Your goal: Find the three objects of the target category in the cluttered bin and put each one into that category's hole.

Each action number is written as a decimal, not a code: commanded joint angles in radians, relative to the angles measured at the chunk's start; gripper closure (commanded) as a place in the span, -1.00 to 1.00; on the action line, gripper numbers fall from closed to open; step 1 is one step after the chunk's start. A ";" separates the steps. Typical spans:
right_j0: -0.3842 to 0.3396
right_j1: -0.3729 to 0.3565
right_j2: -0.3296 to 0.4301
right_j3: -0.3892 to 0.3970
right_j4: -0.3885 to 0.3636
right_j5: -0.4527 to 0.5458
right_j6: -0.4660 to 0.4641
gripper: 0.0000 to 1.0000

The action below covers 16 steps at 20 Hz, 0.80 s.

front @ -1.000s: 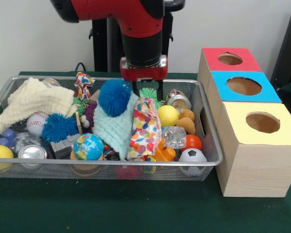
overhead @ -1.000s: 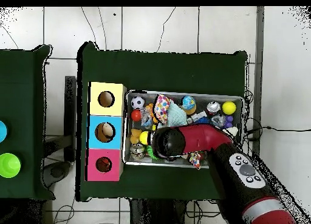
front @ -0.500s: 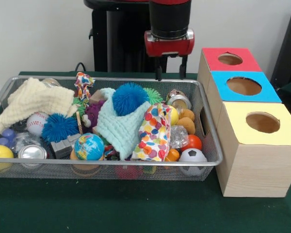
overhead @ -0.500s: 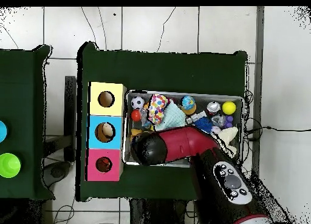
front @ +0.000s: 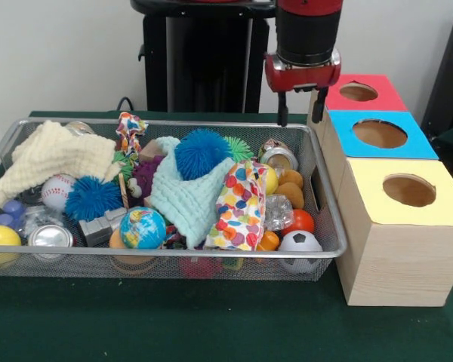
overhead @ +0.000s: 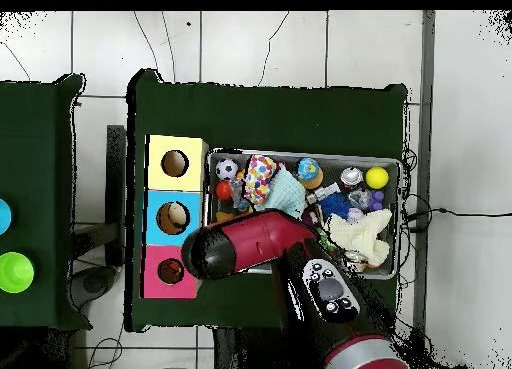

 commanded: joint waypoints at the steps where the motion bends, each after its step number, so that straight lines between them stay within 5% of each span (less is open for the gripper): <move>1: 0.054 0.101 -0.091 -0.010 -0.037 -0.131 0.176 -1.00; 7: 0.099 0.159 -0.154 -0.019 -0.024 -0.228 0.192 -1.00; 16: 0.067 0.168 -0.150 -0.020 0.012 -0.229 0.109 -1.00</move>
